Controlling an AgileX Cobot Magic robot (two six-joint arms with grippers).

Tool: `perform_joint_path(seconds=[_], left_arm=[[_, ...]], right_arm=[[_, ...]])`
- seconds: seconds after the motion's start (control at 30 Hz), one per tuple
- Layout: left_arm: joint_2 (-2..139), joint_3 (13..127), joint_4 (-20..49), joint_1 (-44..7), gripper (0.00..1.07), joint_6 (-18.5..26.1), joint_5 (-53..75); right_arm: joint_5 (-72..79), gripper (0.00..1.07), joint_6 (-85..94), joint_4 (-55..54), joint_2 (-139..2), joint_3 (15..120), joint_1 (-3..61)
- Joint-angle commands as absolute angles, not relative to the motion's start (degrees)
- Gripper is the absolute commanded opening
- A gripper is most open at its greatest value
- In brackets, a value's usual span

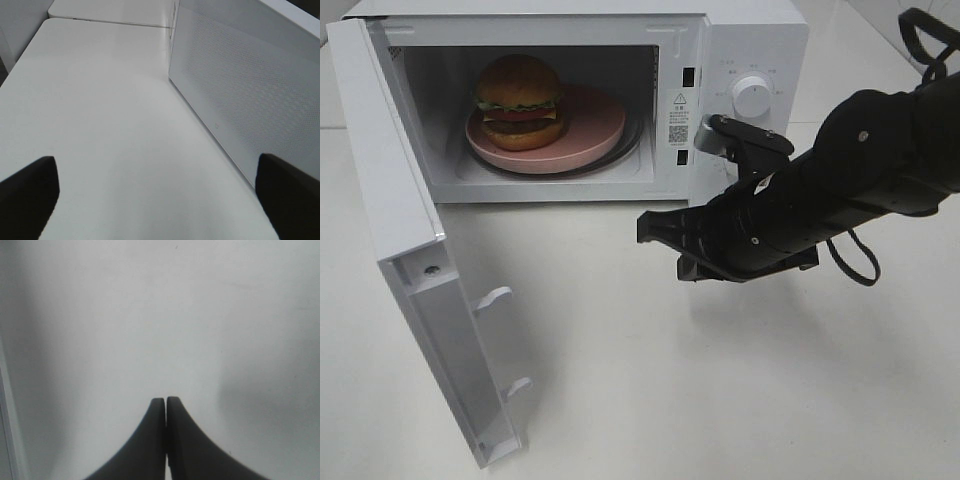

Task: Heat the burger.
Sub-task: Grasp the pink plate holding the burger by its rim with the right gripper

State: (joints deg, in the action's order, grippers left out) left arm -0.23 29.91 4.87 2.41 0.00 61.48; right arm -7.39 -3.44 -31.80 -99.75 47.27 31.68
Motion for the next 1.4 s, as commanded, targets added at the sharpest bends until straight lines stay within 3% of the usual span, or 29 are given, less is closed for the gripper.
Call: perform_joint_path(seconds=[0.03,0.27,0.5,0.57,1.1,1.3,1.33,1.37,1.4], left_arm=[[-1.3,29.7,4.9,2.5,1.00,0.0,61.5],[-1.3,29.7,4.9,2.5,1.00,0.0,61.5],[-1.3,29.7,4.9,2.5,1.00,0.0,61.5],[-1.3,29.7,4.9,2.5,1.00,0.0,61.5],[-1.3,29.7,4.9,2.5,1.00,0.0,61.5],[-1.3,29.7,4.9,2.5,1.00,0.0,61.5],[-1.3,29.7,4.9,2.5,1.00,0.0,61.5],[-1.3,29.7,4.9,2.5,1.00,0.0,61.5],[-1.3,29.7,4.9,2.5,1.00,0.0,61.5]], right_arm=[[-18.7,0.00,-0.8,-19.1,-97.4,50.0,31.5],[-37.9,0.00,5.6,-1.8,-96.7,57.7,31.5],[-46.1,0.00,20.7,0.0,-96.7,61.7,31.5],[-50.0,0.00,35.9,0.0,-96.7,63.7,31.5],[-48.8,0.06,77.5,6.4,-96.7,64.3,31.6],[-46.8,0.16,77.5,9.6,-96.7,64.3,33.4],[-44.7,0.26,76.3,11.6,-96.7,64.3,34.7],[-44.7,0.26,76.3,11.6,-96.7,64.3,34.7],[-43.2,0.32,75.5,12.3,-96.7,64.3,35.1]])
